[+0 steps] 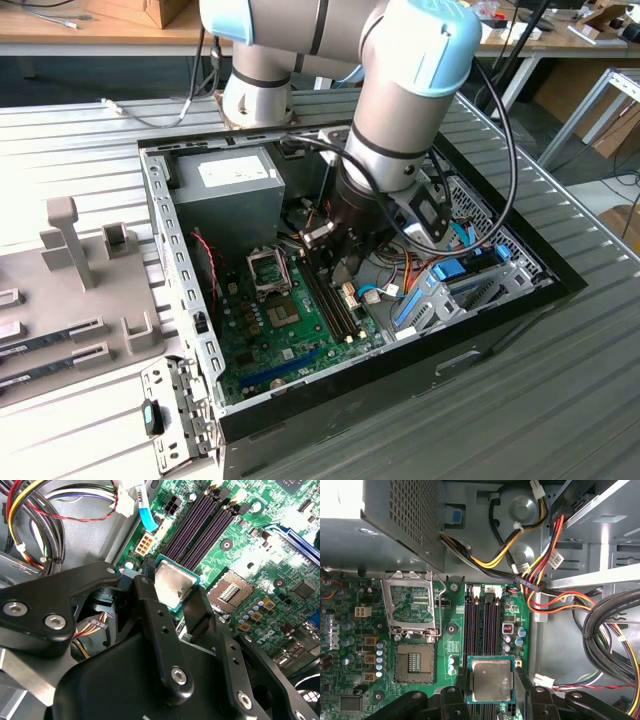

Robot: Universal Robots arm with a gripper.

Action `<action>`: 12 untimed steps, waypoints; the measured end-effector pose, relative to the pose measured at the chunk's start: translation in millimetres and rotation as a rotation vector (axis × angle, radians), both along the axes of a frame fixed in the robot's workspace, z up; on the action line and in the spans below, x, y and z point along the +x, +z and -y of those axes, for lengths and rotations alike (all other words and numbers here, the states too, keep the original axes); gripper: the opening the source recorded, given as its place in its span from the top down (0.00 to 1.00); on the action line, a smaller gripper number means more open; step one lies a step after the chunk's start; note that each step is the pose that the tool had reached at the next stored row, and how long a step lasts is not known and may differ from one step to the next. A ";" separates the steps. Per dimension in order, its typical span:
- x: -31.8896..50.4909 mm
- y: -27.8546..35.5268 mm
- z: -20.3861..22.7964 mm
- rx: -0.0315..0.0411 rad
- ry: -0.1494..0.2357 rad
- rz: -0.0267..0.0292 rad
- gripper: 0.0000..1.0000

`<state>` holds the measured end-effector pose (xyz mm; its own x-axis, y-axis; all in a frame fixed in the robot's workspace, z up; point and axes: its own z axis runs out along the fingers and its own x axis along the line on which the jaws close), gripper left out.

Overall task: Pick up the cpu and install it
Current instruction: 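Pick up the cpu and move it towards the insertion slot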

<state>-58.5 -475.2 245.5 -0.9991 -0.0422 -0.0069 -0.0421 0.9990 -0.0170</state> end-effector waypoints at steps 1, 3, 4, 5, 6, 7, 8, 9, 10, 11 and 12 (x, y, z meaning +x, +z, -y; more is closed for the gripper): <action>0.0 -0.7 0.0 0.0000 0.000 0.0000 0.53; 0.0 -1.9 0.0 -0.0001 0.000 0.0000 0.53; 0.0 -2.4 0.0 0.0000 0.000 0.0000 0.53; 0.0 -3.0 0.0 0.0000 0.000 0.0000 0.53; 0.0 -3.9 0.0 0.0000 0.000 0.0000 0.53; 0.0 -4.7 0.0 0.0000 0.000 0.0000 0.53; 0.0 -5.2 0.0 0.0000 0.000 0.0000 0.53; 0.0 -5.7 0.0 0.0000 0.000 0.0000 0.53; 0.0 -6.4 0.0 0.0000 0.000 0.0000 0.53; 0.0 -7.1 0.0 0.0000 0.000 0.0000 0.53; 0.0 -7.6 0.0 0.0000 0.000 0.0000 0.53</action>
<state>-58.5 -475.2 237.9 -0.9991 -0.0423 -0.0069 -0.0421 0.9990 -0.0170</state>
